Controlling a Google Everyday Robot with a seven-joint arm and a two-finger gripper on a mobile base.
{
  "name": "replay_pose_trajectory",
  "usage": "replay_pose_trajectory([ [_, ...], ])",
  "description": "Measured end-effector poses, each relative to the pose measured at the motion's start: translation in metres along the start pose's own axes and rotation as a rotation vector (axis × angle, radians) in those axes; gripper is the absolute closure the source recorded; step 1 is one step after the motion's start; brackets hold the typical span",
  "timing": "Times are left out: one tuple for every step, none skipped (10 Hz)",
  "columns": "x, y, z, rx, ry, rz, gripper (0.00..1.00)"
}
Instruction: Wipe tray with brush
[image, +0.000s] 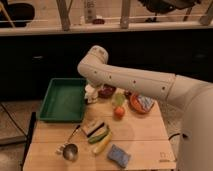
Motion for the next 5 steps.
replay_pose_trajectory([
  [0.000,-0.002,-0.006,0.005,0.002,-0.010,0.98],
  [-0.004,-0.005,-0.011,0.009,0.003,-0.025,0.98],
  [-0.011,-0.010,-0.018,0.016,0.002,-0.052,0.98],
  [-0.017,-0.015,-0.023,0.023,-0.005,-0.076,0.98],
  [-0.023,-0.019,-0.027,0.027,-0.017,-0.097,0.98],
])
